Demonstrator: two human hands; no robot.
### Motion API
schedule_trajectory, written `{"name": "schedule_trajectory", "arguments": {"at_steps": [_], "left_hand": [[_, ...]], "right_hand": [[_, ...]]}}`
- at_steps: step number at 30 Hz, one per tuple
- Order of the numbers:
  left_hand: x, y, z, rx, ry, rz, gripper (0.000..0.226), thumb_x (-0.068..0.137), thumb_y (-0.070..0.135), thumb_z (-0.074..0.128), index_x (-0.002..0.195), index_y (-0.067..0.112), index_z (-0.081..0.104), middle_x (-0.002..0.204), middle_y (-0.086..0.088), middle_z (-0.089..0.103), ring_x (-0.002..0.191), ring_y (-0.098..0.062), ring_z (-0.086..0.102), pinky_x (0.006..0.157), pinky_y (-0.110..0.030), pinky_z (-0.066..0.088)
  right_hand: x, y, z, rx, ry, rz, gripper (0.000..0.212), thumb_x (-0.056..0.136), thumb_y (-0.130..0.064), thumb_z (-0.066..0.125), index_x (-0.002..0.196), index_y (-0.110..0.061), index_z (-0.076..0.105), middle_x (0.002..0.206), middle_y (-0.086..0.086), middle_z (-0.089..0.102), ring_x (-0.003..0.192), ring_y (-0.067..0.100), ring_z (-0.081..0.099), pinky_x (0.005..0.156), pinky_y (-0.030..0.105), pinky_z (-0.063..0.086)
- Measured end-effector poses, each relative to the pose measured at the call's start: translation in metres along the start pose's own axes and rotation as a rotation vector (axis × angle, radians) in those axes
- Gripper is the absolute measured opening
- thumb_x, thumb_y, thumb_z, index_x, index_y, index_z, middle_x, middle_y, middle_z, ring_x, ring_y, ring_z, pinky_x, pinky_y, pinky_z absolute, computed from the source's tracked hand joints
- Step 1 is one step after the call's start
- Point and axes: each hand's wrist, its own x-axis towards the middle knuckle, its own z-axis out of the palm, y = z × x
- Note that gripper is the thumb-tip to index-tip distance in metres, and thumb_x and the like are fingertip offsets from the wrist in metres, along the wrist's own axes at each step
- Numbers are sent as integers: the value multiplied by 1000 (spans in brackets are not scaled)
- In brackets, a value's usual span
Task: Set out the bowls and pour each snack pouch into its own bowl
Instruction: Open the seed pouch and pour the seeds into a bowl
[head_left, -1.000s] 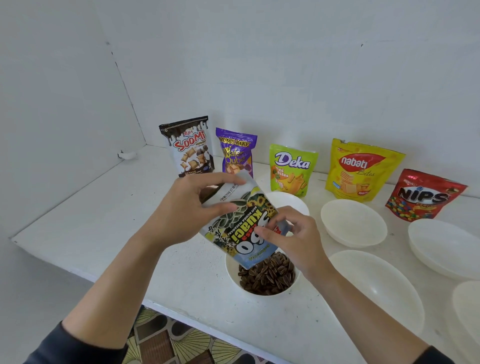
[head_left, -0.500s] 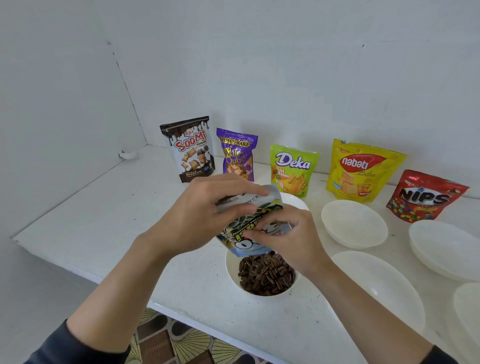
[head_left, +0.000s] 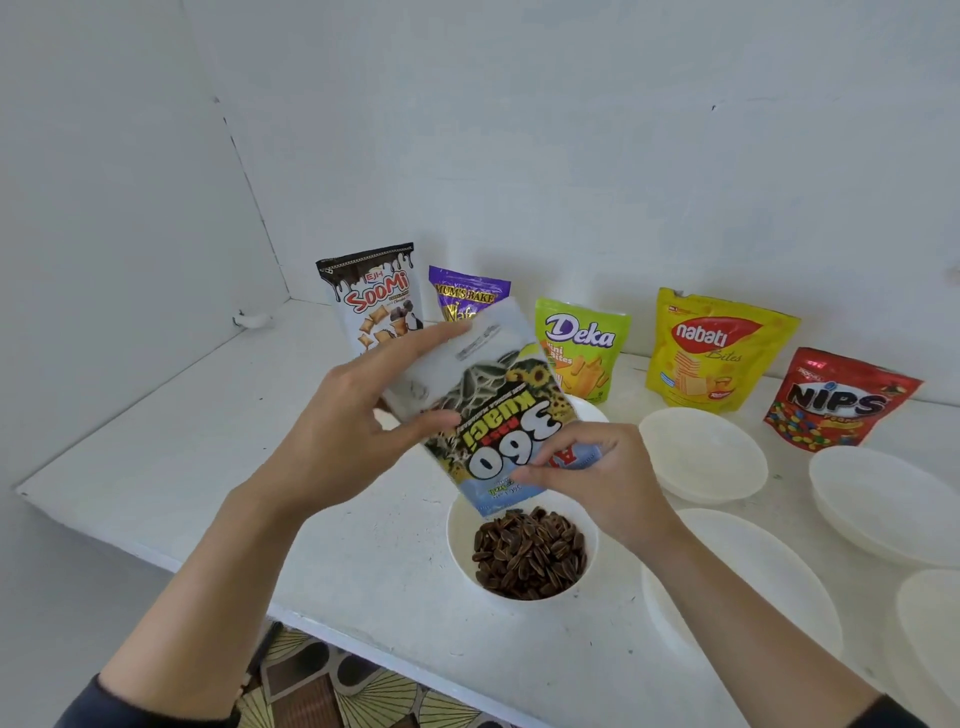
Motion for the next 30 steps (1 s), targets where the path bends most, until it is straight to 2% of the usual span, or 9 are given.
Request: {"name": "schedule_trajectory", "arguments": {"at_steps": [3,5,7,11,16,22,25,28,30], "left_hand": [[-2,-3,4,-148,86,-41,64,94,14,69,140,53,46,106,2,68,85,-24,76,69,-33,61],[-4,0,7,-280,139,-33,61,94,15,66,135,56,47,102,-1,67,87,-27,75,76,-38,61],[-6,3,13,-333,98,-28,51,93,20,65,130,53,49,113,2,70,98,-28,74,82,-42,61],[-11,-5,39,-149,41,-49,23,99,17,63,114,34,66,118,7,71,109,-19,71,80,-44,63],[-22,-11,59,-80,78,-145,33,95,9,70,103,41,72,111,26,70,108,-7,67,77,-42,60],[-24,-16,66,-316,369,-247,28,92,1,71,100,27,78,106,18,75,108,-7,70,72,-33,64],[-24,-17,78,-464,513,-334,26,92,0,71,99,24,78,107,5,76,102,-18,73,71,-27,62],[-27,-16,94,-531,599,-385,25,92,1,72,95,25,77,103,-1,77,99,-27,74,76,-37,62],[-29,-13,99,-562,631,-407,24,91,1,73,96,24,76,102,1,78,98,-28,75,74,-36,62]], "right_hand": [[2,-2,-2,78,84,-7,17,66,-5,91,71,-1,75,71,2,73,74,9,67,70,15,51],[3,-3,-1,82,100,-24,16,68,-9,90,72,-5,76,74,3,74,77,13,68,72,18,52],[1,-3,1,66,88,-37,14,70,-13,89,74,-8,77,76,0,75,81,12,69,76,18,52],[-7,3,5,-17,28,-18,10,74,-16,88,79,-12,80,83,-4,77,86,12,71,79,20,54],[-16,6,5,34,17,56,16,76,-7,85,79,-22,81,83,-5,78,84,10,73,77,23,56],[-11,4,3,156,97,106,23,73,1,86,82,-19,79,88,3,78,77,22,75,75,40,61],[-9,-1,4,266,86,153,21,78,4,82,90,-10,74,97,8,78,81,27,76,72,37,60],[-12,-4,16,303,62,179,22,79,4,81,92,-11,72,106,11,76,92,28,76,71,35,61],[-15,-3,24,265,98,180,22,80,3,81,91,-14,71,107,4,75,98,23,75,69,33,61]]}}
